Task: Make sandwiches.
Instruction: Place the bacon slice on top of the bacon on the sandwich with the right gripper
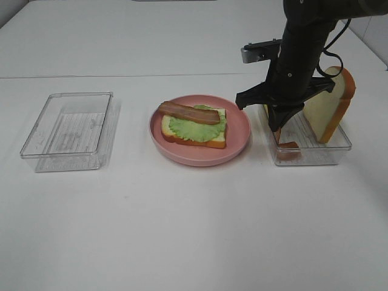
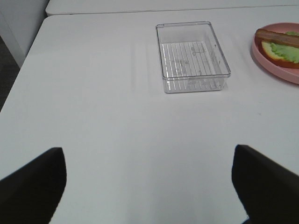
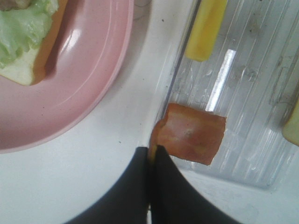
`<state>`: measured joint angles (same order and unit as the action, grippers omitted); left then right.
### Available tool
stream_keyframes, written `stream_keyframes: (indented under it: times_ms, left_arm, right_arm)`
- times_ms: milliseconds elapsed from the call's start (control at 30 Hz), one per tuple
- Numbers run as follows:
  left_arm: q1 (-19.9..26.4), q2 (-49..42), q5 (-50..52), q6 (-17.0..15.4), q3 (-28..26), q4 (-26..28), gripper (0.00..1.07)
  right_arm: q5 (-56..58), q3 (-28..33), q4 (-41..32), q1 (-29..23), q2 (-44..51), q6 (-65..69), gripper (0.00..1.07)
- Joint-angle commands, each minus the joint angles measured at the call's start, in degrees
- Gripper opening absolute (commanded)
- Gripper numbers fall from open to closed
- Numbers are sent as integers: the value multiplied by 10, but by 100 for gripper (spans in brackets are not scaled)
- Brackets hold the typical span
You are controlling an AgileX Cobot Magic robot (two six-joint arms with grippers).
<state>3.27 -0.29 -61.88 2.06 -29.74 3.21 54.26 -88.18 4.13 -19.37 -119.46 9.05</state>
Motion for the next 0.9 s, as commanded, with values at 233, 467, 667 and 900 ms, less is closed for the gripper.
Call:
stream_keyframes:
  times_ms: [233, 467, 667, 900]
  left_arm:
    - [1, -7, 4, 0, 1, 5, 88]
    - [1, -7, 4, 0, 1, 5, 88]
    - [1, -7, 4, 0, 1, 5, 88]
    - [1, -7, 4, 0, 1, 5, 88]
  right_arm:
    - [27, -1, 11, 1, 58, -17, 0]
    - [69, -1, 15, 0, 129, -29, 0]
    - [71, -1, -3, 0, 168, -29, 0]
    - [48, -12, -37, -42, 187, -30, 0]
